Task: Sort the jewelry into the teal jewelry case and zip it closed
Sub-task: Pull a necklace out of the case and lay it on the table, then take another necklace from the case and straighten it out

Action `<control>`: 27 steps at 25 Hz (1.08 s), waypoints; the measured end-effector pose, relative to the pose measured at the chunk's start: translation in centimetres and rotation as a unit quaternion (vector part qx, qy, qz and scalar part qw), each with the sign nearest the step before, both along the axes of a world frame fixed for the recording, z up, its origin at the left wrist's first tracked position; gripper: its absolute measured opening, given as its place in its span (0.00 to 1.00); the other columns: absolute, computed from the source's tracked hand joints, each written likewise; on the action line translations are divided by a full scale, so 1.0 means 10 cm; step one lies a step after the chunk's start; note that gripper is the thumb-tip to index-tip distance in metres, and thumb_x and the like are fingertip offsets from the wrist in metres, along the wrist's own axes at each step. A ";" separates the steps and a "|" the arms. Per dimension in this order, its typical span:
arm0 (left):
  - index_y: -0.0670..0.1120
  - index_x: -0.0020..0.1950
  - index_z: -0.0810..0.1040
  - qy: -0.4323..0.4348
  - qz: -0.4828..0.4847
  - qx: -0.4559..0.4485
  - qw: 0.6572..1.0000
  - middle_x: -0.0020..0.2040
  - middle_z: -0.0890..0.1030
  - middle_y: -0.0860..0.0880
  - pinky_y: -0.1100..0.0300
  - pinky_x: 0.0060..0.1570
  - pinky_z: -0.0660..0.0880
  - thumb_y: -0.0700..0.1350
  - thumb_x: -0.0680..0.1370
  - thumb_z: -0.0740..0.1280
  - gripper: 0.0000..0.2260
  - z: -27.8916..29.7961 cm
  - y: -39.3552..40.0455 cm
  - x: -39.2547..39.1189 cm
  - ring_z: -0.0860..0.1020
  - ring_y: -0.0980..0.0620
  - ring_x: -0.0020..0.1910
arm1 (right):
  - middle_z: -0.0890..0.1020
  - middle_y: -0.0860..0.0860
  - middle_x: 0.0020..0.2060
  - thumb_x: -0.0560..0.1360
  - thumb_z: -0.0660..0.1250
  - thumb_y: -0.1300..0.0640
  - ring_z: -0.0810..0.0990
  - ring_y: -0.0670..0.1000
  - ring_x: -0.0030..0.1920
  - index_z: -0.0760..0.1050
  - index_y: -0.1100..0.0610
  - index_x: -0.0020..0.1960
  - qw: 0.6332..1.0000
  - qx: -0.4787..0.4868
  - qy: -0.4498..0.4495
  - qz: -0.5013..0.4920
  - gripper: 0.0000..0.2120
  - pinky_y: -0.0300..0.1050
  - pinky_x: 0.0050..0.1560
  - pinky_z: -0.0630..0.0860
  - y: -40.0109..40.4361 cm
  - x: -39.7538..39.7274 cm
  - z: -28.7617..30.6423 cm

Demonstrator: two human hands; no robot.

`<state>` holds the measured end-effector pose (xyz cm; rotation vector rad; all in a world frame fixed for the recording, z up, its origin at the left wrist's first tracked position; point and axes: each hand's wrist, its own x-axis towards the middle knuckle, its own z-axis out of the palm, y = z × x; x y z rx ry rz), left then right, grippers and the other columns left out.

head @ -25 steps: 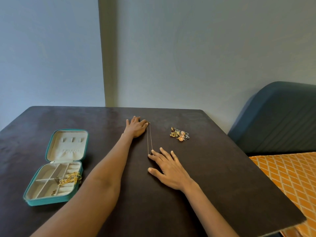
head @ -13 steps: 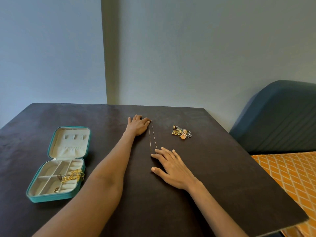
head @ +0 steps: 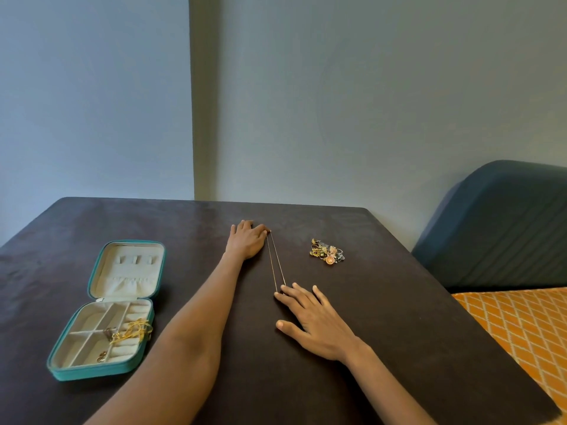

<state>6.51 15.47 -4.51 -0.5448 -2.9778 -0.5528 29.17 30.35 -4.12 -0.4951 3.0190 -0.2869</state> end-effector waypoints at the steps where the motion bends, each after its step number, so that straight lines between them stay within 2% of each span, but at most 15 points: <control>1: 0.53 0.68 0.69 0.002 0.001 0.001 1.000 0.72 0.64 0.41 0.47 0.72 0.50 0.53 0.82 0.48 0.18 0.00 0.00 0.00 0.58 0.43 0.73 | 0.52 0.41 0.76 0.77 0.45 0.35 0.43 0.41 0.76 0.50 0.43 0.76 1.000 0.001 0.000 0.000 0.30 0.50 0.75 0.37 0.00 0.00 0.00; 5: 0.54 0.68 0.70 -0.006 -0.007 0.013 1.000 0.74 0.59 0.41 0.46 0.73 0.48 0.52 0.82 0.50 0.17 0.00 0.01 -0.02 0.54 0.43 0.75 | 0.51 0.41 0.76 0.77 0.46 0.35 0.44 0.42 0.76 0.49 0.43 0.76 1.000 0.003 0.010 0.003 0.30 0.49 0.75 0.37 0.02 0.00 -0.01; 8: 0.53 0.66 0.72 -0.002 -0.008 0.081 0.997 0.76 0.53 0.41 0.45 0.74 0.48 0.51 0.81 0.54 0.15 0.00 0.00 0.00 0.47 0.40 0.76 | 0.47 0.42 0.77 0.78 0.48 0.35 0.44 0.41 0.76 0.46 0.42 0.76 1.000 -0.012 0.028 0.001 0.30 0.48 0.75 0.38 0.02 0.01 -0.02; 11: 0.48 0.66 0.71 -0.021 -0.015 0.149 0.988 0.75 0.53 0.39 0.47 0.74 0.48 0.48 0.81 0.57 0.14 0.06 -0.04 0.07 0.47 0.39 0.76 | 0.46 0.42 0.77 0.77 0.49 0.35 0.44 0.41 0.76 0.44 0.41 0.76 0.997 -0.063 0.037 -0.018 0.31 0.47 0.76 0.41 0.04 0.00 -0.02; 15: 0.43 0.66 0.69 -0.074 0.021 0.230 0.970 0.73 0.57 0.38 0.51 0.72 0.50 0.44 0.81 0.57 0.14 0.25 -0.18 0.30 0.51 0.41 0.75 | 0.53 0.40 0.75 0.79 0.54 0.40 0.50 0.37 0.73 0.52 0.42 0.75 0.978 -0.187 0.058 -0.072 0.27 0.44 0.72 0.51 -0.03 0.02 0.05; 18: 0.43 0.67 0.69 -0.045 0.007 0.159 0.986 0.71 0.62 0.40 0.50 0.71 0.56 0.42 0.80 0.58 0.15 0.46 -0.44 0.53 0.59 0.41 0.72 | 0.63 0.43 0.70 0.80 0.56 0.45 0.58 0.39 0.70 0.62 0.46 0.72 0.957 -0.244 0.117 -0.103 0.21 0.47 0.70 0.58 -0.29 -0.03 0.16; 21: 0.45 0.62 0.74 0.004 -0.037 0.105 0.994 0.66 0.71 0.43 0.48 0.66 0.65 0.39 0.77 0.60 0.14 0.77 -0.82 0.81 0.68 0.44 0.67 | 0.73 0.48 0.61 0.80 0.59 0.52 0.69 0.47 0.65 0.72 0.52 0.64 0.952 -0.260 0.150 -0.063 0.14 0.46 0.65 0.67 -0.78 -0.14 0.29; 24: 0.45 0.56 0.79 0.017 -0.057 0.099 0.993 0.59 0.79 0.46 0.56 0.59 0.71 0.39 0.76 0.62 0.11 1.00 -1.33 1.10 0.76 0.49 0.58 | 0.78 0.50 0.56 0.78 0.60 0.54 0.73 0.48 0.60 0.76 0.53 0.58 0.956 -0.277 0.094 -0.021 0.12 0.47 0.60 0.72 -1.44 -0.21 0.36; 27: 0.44 0.53 0.81 0.009 -0.058 0.047 0.997 0.52 0.81 0.47 0.62 0.52 0.71 0.39 0.75 0.66 0.08 0.95 -1.84 1.30 0.76 0.54 0.49 | 0.80 0.50 0.55 0.76 0.61 0.52 0.77 0.50 0.57 0.78 0.52 0.56 0.971 -0.235 0.031 0.000 0.12 0.49 0.56 0.74 -1.95 -0.18 0.34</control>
